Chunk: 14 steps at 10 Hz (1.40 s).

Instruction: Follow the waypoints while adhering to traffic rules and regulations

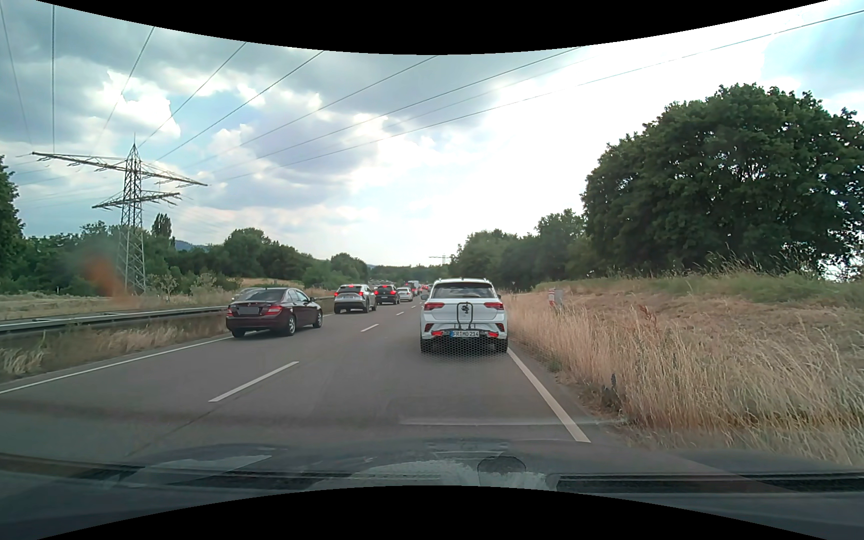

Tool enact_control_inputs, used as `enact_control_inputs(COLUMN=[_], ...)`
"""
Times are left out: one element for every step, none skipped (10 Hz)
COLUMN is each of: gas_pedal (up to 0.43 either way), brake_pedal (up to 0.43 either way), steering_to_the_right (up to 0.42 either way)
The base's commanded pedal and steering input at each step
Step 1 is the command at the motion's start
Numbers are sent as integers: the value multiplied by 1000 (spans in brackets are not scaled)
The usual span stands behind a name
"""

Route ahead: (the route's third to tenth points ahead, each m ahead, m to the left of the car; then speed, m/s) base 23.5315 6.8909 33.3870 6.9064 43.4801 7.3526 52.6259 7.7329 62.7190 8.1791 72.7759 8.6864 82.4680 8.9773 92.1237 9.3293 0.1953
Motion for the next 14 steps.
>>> enact_control_inputs(gas_pedal=[0,79,79,79,79,79,79,79,79,79,79,79,79,79], brake_pedal=[0,0,0,0,0,0,0,0,0,0,0,0,0,0], steering_to_the_right=[-11,-11,-11,-11,-11,-12,-11,-11,-11,-11,-12,-11,-11,-12])
